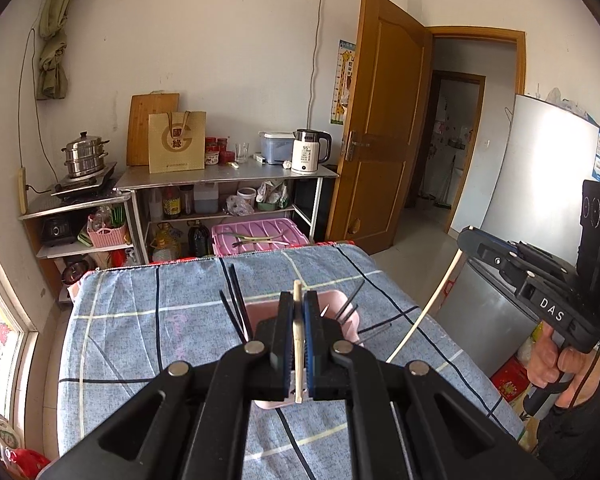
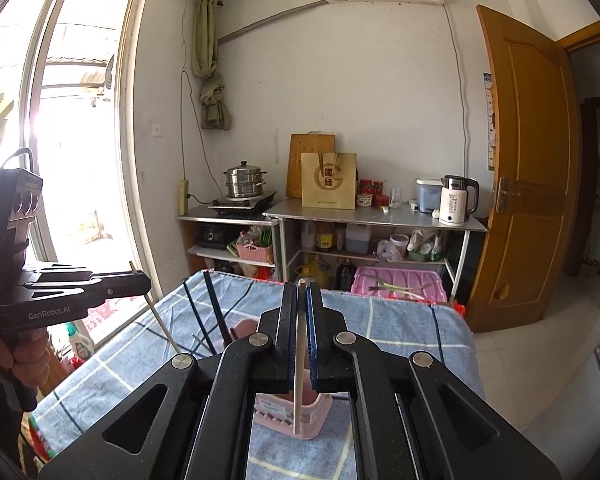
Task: Organize utensils
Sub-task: 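Lift both wooden chopsticks and lower them into the pink basket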
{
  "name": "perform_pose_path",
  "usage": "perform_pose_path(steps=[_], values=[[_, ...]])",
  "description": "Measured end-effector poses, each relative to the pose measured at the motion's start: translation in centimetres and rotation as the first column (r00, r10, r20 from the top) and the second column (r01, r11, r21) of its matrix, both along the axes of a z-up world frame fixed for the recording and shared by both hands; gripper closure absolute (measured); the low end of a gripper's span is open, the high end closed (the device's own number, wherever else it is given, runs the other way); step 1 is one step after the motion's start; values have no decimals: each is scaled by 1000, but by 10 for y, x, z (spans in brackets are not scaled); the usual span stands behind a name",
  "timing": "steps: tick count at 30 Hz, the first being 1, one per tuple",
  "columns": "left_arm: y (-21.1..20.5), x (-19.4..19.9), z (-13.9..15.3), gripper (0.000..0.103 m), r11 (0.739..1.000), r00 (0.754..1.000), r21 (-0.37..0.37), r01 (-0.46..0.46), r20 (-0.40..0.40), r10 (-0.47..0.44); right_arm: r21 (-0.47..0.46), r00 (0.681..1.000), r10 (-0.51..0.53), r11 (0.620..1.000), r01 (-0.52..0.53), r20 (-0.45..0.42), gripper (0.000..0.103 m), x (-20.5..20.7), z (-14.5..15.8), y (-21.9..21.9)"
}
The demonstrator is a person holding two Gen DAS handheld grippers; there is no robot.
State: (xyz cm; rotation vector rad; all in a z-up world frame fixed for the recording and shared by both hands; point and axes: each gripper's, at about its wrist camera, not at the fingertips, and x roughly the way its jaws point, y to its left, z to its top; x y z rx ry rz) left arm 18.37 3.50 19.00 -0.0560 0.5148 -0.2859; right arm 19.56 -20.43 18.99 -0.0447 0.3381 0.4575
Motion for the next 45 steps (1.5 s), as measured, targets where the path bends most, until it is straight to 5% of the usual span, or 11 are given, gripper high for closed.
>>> perform_pose_path(steps=[6,17,35,45], values=[[6,25,10,98,1000,1000,-16,-15,11,15,26,999,-13,1000,12,37,99,22,17,3],[8,62,-13,98,1000,999,-4,-24,-33,24,87,997,53,995,-58,59,99,44,19,34],[13,81,-62,98,1000,991,-7,-14,-135,13,17,983,133,991,-131,-126,99,70,-54,72],[12,81,-76,97,1000,985,-7,-6,-174,5,-20,972,136,990,-142,-192,98,70,-64,70]])
